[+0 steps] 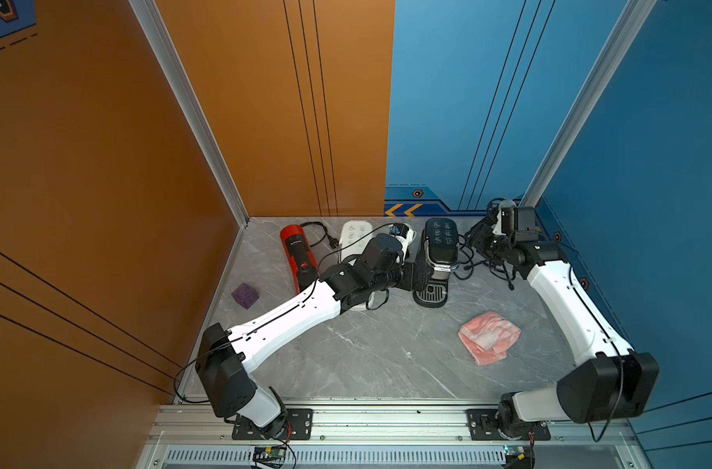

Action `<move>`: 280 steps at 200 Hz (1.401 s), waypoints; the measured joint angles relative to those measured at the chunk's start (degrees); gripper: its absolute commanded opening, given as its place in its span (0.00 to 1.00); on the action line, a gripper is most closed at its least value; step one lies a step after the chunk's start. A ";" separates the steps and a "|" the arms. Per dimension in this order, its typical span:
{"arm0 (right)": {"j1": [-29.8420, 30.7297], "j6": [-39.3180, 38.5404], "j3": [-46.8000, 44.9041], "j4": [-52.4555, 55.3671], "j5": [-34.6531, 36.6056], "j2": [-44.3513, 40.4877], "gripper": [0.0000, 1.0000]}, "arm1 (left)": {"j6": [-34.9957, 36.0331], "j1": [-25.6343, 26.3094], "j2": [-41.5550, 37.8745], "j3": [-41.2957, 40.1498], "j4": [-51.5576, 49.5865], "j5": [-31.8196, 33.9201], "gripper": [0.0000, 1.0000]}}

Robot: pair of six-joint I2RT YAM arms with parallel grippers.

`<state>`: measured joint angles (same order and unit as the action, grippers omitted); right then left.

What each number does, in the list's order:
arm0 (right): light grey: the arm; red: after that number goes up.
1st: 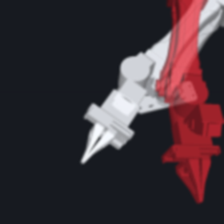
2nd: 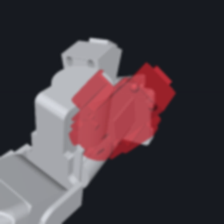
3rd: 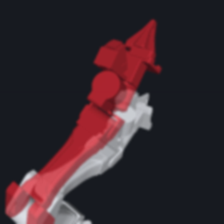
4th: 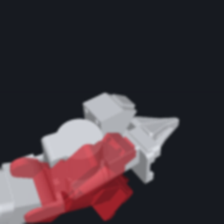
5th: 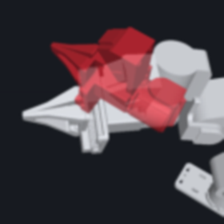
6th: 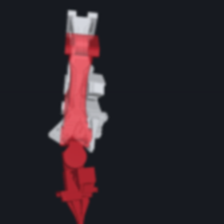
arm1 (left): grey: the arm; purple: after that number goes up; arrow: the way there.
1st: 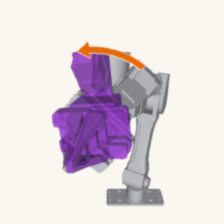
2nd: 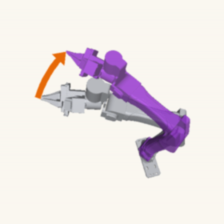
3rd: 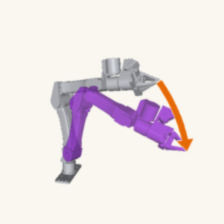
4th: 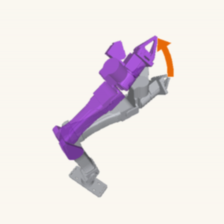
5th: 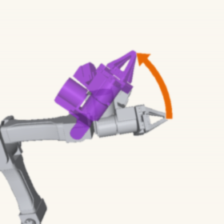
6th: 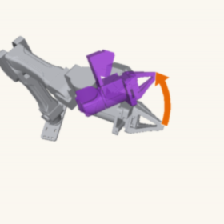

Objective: Wipe the surface of a coffee machine
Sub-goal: Move the coffee machine to the center of the board.

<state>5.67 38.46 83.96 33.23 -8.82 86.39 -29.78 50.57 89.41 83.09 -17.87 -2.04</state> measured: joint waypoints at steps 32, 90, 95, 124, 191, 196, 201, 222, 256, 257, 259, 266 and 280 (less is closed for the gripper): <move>-0.39 -2.58 13.14 -0.33 -2.93 13.16 0.60 | 1.31 2.47 2.62 1.16 -0.02 0.11 0.90; -2.36 -6.67 30.34 1.95 -13.07 28.61 0.55 | 5.68 6.05 6.08 1.16 -1.27 3.06 0.88; -2.60 -7.23 31.95 2.69 -14.12 29.88 0.55 | 6.19 6.14 6.47 1.16 -1.31 3.32 0.89; -3.87 -10.60 40.94 5.60 -20.87 36.89 0.56 | 8.81 6.14 8.63 1.20 -1.73 4.81 0.89; -4.50 -18.43 41.51 10.99 -31.52 39.30 0.60 | 12.52 3.98 11.23 2.95 -2.40 5.05 0.89; -4.50 -18.88 41.22 10.99 -32.04 39.30 0.60 | 12.68 3.74 11.28 3.13 -2.40 5.05 0.89; -4.50 -19.21 40.96 11.13 -32.63 39.30 0.60 | 12.85 3.58 11.32 3.21 -2.43 5.03 0.89; -4.63 -20.04 40.02 10.54 -35.32 39.17 0.60 | 13.20 3.04 11.56 3.30 -2.47 5.05 0.89; -5.16 -21.55 36.17 8.70 -38.95 37.07 0.59 | 13.62 2.60 12.02 3.30 -2.54 5.01 0.90; -5.18 -21.55 36.09 8.68 -39.01 37.03 0.59 | 13.62 2.60 12.04 3.30 -2.54 5.01 0.90; -5.22 -21.66 35.87 8.61 -39.12 36.89 0.59 | 13.66 2.56 12.07 3.30 -2.54 5.01 0.90; -5.27 -21.99 35.21 8.31 -39.50 36.57 0.58 | 13.77 2.56 12.11 3.30 -2.54 5.01 0.90; -5.33 -22.18 33.73 7.39 -40.37 35.85 0.57 | 13.94 2.38 12.24 3.30 -2.54 5.01 0.90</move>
<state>0.34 16.27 117.69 40.62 -49.19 122.23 -15.84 52.95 101.65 86.39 -20.40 2.96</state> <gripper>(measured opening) 0.580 0.896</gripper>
